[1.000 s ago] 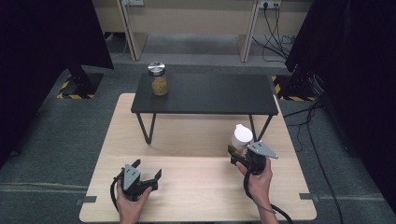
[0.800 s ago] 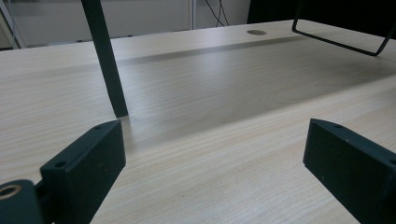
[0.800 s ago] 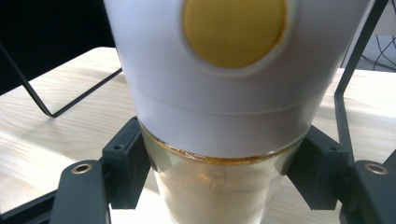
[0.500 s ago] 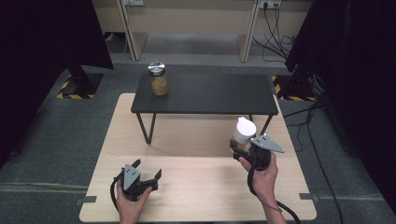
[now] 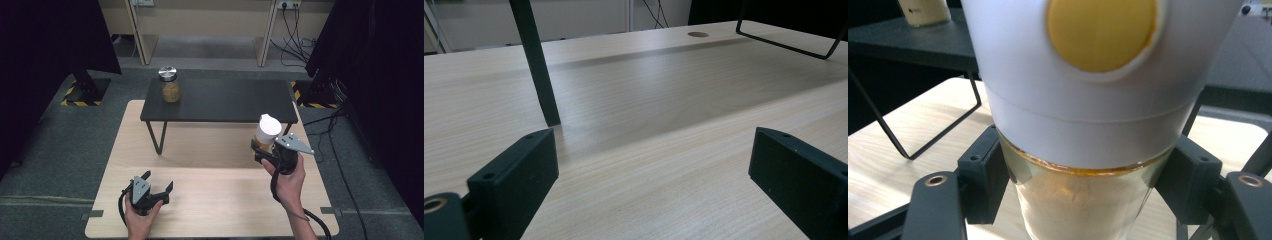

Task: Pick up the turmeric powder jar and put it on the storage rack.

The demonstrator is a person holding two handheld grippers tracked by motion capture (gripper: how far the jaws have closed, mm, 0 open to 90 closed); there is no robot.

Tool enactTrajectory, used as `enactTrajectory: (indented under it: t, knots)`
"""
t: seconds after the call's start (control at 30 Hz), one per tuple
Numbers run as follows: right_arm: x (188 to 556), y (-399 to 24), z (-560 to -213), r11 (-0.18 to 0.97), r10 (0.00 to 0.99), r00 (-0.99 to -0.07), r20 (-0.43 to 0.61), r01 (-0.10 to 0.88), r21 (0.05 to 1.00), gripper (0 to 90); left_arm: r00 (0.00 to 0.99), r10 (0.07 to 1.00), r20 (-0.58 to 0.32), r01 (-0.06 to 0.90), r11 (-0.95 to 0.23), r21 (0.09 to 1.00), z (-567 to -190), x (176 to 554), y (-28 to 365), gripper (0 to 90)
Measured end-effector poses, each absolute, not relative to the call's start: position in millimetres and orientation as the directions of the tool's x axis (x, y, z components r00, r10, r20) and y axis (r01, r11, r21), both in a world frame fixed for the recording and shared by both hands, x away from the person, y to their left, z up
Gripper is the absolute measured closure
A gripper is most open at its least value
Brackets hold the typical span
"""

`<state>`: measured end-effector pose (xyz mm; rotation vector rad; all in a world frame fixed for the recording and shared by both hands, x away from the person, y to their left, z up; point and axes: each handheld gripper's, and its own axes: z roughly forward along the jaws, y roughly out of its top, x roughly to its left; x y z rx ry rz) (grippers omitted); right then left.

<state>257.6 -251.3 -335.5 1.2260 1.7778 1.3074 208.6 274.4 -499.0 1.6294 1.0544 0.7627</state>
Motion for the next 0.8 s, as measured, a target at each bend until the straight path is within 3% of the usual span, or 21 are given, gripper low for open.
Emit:
enactTrajectory:
  t: [0.8]
  knots:
    - [278.9,-244.6,-292.4,0.08,0.928,-0.373,0.027,0.268,0.96,30.5,0.421,0.907,-0.015,0.272,-0.111,0.956,-498.8,208.7,274.3,4.5]
